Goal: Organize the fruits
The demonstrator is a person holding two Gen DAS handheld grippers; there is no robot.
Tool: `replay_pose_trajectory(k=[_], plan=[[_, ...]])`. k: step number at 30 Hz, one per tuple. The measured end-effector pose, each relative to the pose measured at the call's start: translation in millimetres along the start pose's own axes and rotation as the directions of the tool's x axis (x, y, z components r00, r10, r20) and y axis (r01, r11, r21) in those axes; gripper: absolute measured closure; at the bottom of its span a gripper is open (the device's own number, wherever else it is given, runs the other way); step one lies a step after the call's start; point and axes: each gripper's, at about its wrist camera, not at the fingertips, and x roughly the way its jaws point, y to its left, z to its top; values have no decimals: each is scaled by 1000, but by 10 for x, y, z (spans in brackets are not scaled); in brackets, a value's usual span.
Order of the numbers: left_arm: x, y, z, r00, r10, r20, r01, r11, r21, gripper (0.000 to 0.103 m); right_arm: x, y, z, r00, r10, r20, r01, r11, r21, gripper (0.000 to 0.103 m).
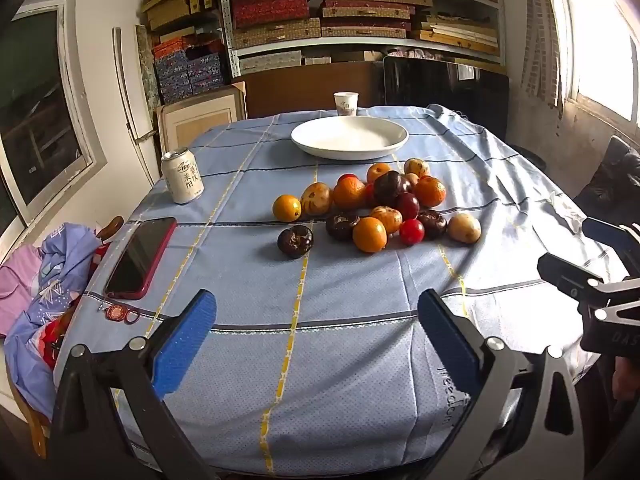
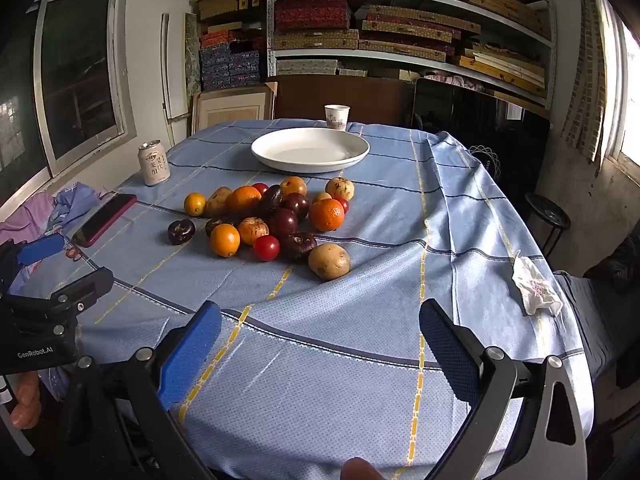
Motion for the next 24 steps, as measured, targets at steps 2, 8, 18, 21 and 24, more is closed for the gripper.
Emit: replay_pose_trajectory(k=[2,8,18,21,24], plan=[[-1,-4,2,1000,3,2,-3,1000,8,4,-2,-1,2,1000,-1,1,1,1000,1,3],[-3,-14,-1,1000,12,6,-12,1000,16,4,4,1,5,1000,-2,-1,2,1000,1,3],[22,7,-8,1000,13,-5,-13,1000,6,4,6,5,5,1000,1,0,-1,1000,3,3],[30,7,-8,1000,15,-6,-15,1000,7,4,4,8,5,1000,2,-1,-2,1000,2,3],[12,10,-3,1000,12,-6,-12,1000,7,4,1,11,6,1000,1,-1,-1,1000,2,3]])
